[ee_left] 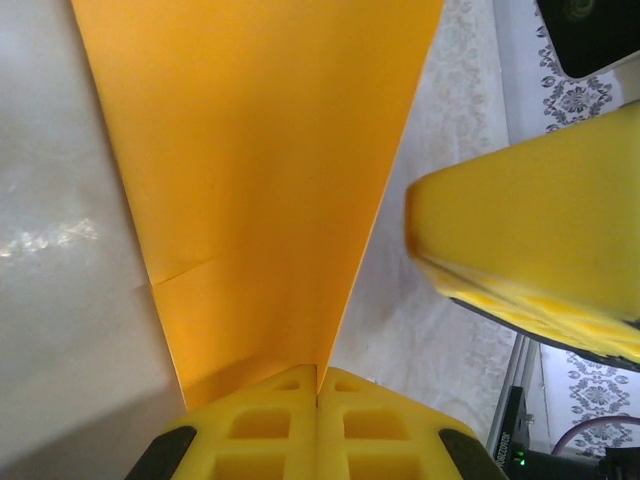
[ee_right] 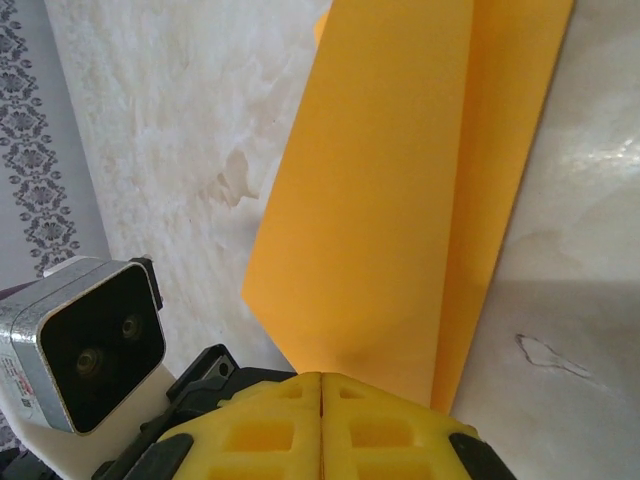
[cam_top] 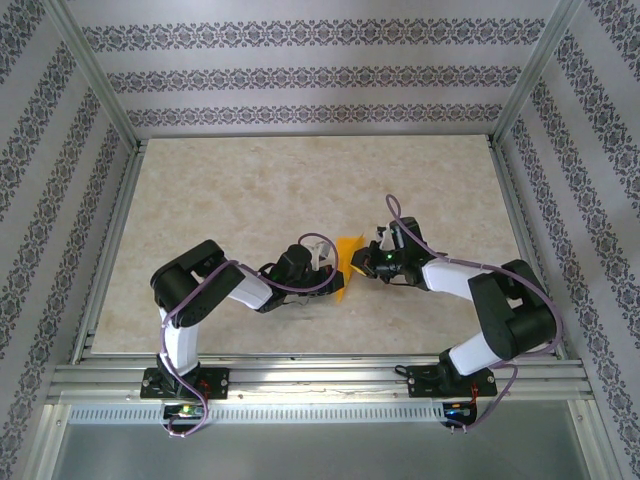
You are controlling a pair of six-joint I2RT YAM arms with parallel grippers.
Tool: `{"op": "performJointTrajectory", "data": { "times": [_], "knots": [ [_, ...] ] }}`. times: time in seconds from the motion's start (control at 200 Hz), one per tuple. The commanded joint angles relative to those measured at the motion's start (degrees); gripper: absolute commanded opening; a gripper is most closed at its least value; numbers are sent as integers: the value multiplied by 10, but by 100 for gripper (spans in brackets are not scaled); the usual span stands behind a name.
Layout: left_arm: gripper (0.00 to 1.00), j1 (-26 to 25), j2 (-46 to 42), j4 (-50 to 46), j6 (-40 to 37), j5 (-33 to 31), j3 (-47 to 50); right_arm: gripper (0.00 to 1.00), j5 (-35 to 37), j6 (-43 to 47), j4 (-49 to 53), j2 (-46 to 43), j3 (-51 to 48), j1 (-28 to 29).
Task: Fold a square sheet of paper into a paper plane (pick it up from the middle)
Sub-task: Fold the wing for the fifth time at the center of the table.
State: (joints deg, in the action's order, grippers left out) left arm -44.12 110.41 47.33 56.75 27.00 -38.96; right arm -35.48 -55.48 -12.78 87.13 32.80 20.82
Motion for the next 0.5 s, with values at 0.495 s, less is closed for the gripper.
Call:
{"op": "performJointTrajectory", "data": {
  "times": [0.495],
  "knots": [
    [0,21,41,117,84,33,16,7,-2,15,-30,34,24,5]
  ]
}}
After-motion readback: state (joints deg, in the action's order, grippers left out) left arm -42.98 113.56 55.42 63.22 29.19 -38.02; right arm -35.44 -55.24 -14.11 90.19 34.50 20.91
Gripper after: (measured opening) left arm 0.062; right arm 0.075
